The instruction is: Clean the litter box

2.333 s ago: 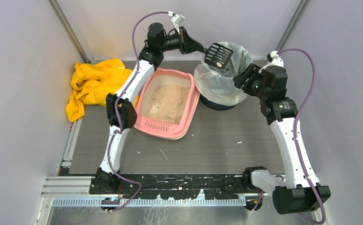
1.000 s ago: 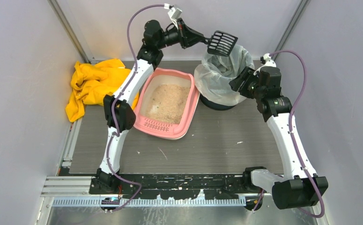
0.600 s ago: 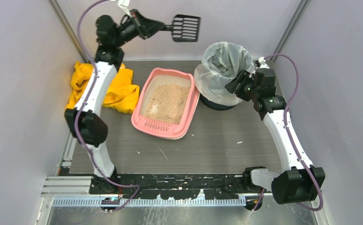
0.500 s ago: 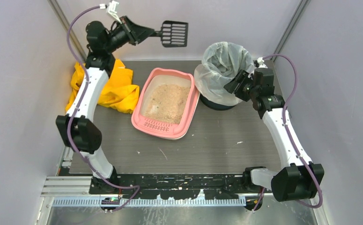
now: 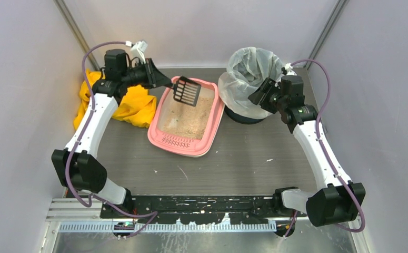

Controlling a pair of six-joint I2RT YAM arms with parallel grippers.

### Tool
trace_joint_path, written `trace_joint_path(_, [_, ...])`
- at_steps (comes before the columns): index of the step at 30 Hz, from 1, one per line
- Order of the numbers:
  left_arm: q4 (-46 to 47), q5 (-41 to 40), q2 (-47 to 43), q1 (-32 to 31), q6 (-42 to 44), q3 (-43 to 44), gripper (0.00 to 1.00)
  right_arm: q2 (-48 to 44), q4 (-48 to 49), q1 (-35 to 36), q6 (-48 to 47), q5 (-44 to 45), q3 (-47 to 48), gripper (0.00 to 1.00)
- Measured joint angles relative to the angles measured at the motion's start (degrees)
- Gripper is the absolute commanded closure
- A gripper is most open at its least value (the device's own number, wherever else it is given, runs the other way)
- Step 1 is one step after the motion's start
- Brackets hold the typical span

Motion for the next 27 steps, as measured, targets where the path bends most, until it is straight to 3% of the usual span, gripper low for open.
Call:
trace_joint_path(7, [-6.64, -2.71, -0.15, 0.02, 4.35, -8.87, 1.0, -0.04, 0.04, 0.31, 0.96, 0.57, -0.22, 0.4])
trace_joint_path(14, [-7.56, -4.48, 4.81, 0.02, 5.88, -10.49, 1.0, -0.13, 0.22, 1.2, 2.21, 1.01, -1.18, 0.4])
trace_joint_path(27, [-9.73, -6.29, 18.18, 0.0, 5.79, 1.68, 1.0, -0.7, 0.17, 1.44, 3.26, 2.1, -3.28, 0.4])
